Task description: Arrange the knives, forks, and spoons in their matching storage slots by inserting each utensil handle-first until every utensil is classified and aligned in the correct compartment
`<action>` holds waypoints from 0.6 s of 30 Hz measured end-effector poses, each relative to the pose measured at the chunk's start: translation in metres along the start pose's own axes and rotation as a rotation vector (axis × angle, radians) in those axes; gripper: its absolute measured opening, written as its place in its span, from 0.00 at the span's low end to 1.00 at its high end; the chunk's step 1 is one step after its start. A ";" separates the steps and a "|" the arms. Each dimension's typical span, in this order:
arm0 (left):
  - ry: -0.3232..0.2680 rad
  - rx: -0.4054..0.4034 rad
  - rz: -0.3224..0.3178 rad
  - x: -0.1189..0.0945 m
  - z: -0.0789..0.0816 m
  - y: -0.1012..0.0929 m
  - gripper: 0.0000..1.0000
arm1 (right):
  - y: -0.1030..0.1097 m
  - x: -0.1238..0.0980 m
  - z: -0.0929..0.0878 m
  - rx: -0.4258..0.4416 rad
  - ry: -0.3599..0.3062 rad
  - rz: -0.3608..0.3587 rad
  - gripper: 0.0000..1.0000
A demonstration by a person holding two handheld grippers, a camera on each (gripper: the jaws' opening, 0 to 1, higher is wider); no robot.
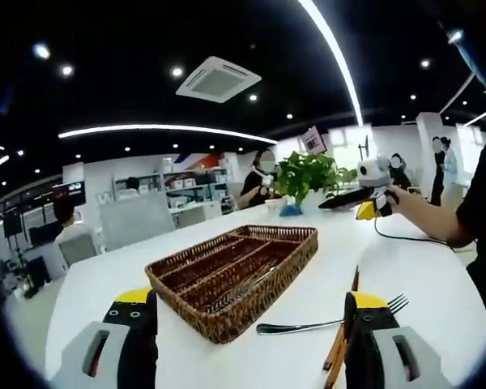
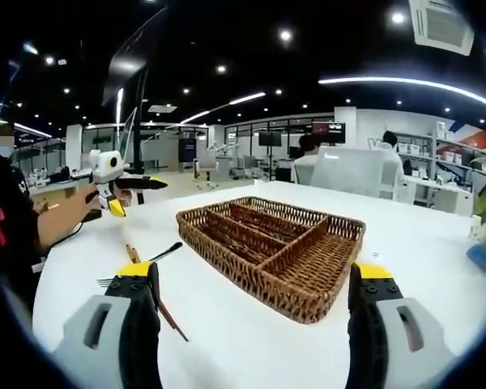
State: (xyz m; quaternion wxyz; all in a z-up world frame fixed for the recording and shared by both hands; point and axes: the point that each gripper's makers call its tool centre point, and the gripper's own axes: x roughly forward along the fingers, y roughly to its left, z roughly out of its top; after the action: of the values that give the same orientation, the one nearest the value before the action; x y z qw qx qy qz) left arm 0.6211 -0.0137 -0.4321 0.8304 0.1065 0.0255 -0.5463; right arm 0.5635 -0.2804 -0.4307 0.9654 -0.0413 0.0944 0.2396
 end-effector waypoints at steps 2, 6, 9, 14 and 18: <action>0.001 0.005 0.001 0.000 -0.001 0.001 1.00 | 0.001 0.001 -0.001 -0.001 0.003 0.002 0.99; 0.014 0.013 0.001 0.001 -0.004 0.000 1.00 | 0.002 0.001 -0.002 -0.006 0.006 0.004 0.99; 0.018 0.017 -0.005 0.001 -0.005 -0.002 1.00 | 0.002 0.001 -0.001 -0.005 0.003 0.005 0.99; 0.027 0.021 -0.009 0.002 -0.007 -0.003 1.00 | 0.004 0.001 -0.002 -0.008 0.007 0.007 0.99; 0.041 0.025 -0.018 0.004 -0.010 -0.005 1.00 | 0.004 0.001 -0.002 -0.008 0.007 0.009 0.99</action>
State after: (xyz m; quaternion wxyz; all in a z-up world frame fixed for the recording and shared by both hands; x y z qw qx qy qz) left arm 0.6189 -0.0167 -0.4436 0.8234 0.1279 0.0368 -0.5516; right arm 0.5621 -0.2769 -0.4326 0.9638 -0.0453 0.0968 0.2443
